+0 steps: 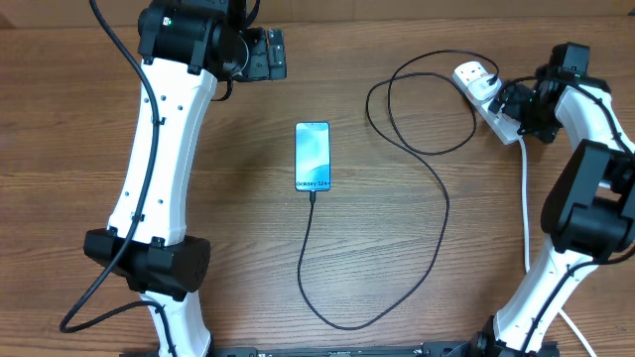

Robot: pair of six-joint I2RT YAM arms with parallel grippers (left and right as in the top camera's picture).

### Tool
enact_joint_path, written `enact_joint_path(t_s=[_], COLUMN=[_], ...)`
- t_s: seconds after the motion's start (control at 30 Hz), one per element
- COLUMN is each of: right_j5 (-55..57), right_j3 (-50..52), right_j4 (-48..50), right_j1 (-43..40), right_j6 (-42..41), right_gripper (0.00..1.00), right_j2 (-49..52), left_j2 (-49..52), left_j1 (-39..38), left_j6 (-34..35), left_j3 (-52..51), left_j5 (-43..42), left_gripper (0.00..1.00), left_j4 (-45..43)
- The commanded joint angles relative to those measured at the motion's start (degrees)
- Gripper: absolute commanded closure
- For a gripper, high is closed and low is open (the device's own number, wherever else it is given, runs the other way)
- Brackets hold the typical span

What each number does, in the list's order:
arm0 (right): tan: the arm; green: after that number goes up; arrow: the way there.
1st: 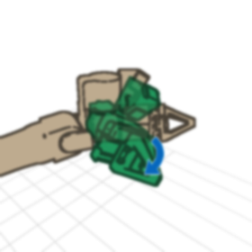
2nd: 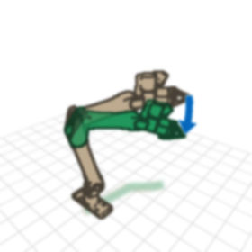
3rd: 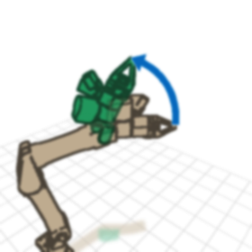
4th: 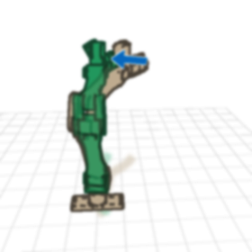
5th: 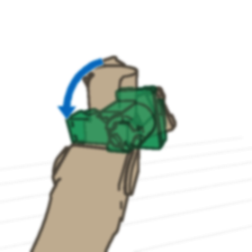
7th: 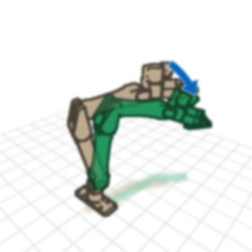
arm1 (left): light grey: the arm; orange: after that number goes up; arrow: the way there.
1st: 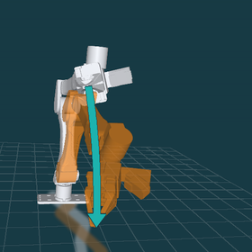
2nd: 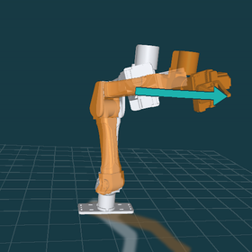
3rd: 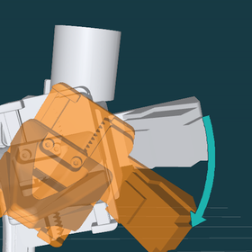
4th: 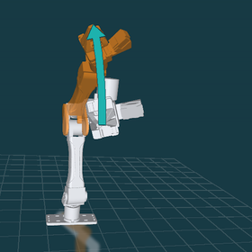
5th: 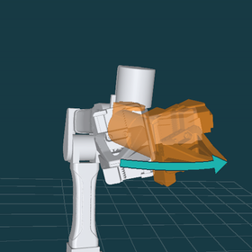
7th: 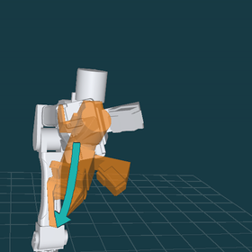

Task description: Plug charger to phone and switch on socket

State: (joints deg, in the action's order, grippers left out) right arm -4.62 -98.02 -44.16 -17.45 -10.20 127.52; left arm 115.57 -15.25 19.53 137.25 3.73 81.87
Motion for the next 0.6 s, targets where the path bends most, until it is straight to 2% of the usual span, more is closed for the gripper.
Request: enact_joint_path(t_s=[0.0,0.37,0.57], right_j5=[0.2,-0.7,-1.3], right_j3=[0.4,0.5,0.6], right_j4=[-4.0,-25.9,-33.4], right_j1=[0.1,2.3,8.0], right_j6=[0.0,-2.2,-2.3], right_gripper=[0.00,0.00,0.00], right_j2=[-10.6,-35.9,-48.7], left_j2=[0.5,0.5,0.5], left_j1=[0.3,0.3,0.3], left_j6=[-0.2,-0.2,-0.2], left_j3=[0.1,0.1,0.1], left_j5=[0.9,0.9,0.9], left_gripper=[0.00,0.00,0.00], left_j4=[0.0,0.0,0.0])
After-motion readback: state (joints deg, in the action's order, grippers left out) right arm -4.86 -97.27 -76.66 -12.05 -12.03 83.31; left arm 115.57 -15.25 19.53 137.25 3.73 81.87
